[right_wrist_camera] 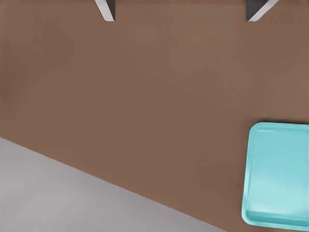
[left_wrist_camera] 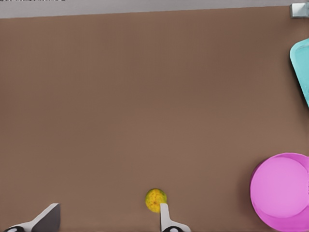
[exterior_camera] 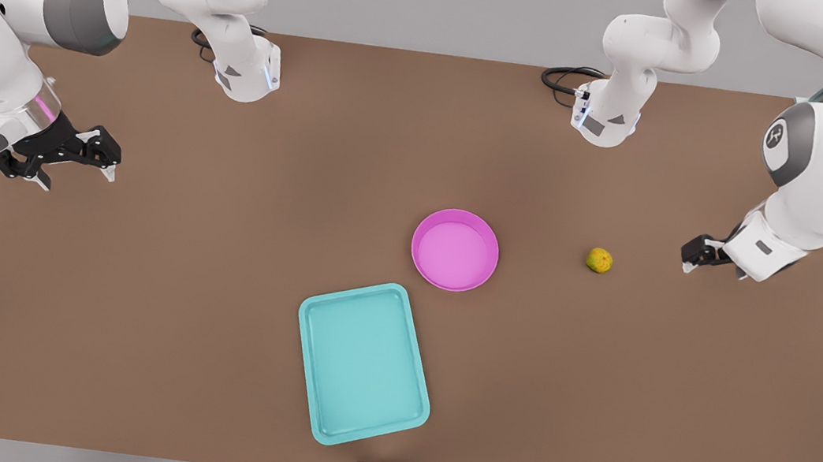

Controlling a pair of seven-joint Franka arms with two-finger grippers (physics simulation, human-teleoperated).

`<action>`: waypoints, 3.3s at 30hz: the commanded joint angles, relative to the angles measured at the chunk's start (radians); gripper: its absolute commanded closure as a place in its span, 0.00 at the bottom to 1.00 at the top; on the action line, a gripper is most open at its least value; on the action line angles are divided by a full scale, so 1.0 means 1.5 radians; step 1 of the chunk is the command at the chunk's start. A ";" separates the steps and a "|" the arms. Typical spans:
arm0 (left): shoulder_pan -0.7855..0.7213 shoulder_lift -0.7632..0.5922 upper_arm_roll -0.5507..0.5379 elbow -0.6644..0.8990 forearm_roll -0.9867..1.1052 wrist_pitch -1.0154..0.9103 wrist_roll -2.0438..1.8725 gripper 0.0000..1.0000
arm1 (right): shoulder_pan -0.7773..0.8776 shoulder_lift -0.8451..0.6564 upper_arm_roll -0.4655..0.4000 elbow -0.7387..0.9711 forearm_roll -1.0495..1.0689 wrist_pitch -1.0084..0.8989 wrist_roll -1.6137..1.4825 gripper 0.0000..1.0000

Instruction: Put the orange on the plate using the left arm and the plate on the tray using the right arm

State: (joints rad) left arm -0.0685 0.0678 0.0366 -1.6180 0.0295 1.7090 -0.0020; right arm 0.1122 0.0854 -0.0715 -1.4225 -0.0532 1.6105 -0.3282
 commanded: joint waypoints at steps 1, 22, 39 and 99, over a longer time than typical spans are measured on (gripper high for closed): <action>0.004 -0.001 0.000 0.000 0.002 0.005 -0.011 0.00 | 0.001 -0.001 0.000 0.000 0.001 0.000 -0.018 0.00; -0.059 0.127 0.028 -0.528 0.001 0.569 0.012 0.00 | 0.001 -0.001 0.002 0.000 0.001 -0.002 -0.018 0.00; -0.071 0.173 0.033 -0.540 -0.002 0.595 0.006 0.37 | 0.002 0.000 0.003 0.000 0.001 -0.002 -0.018 0.00; -0.002 0.030 -0.006 0.093 0.010 -0.143 0.056 0.00 | 0.349 0.445 0.111 -0.182 0.633 0.543 0.176 0.31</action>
State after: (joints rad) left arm -0.0721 0.1150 0.0276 -1.4799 0.0439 1.4949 0.0066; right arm 0.6333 0.7515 0.0946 -1.6978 0.8939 2.4109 -0.1098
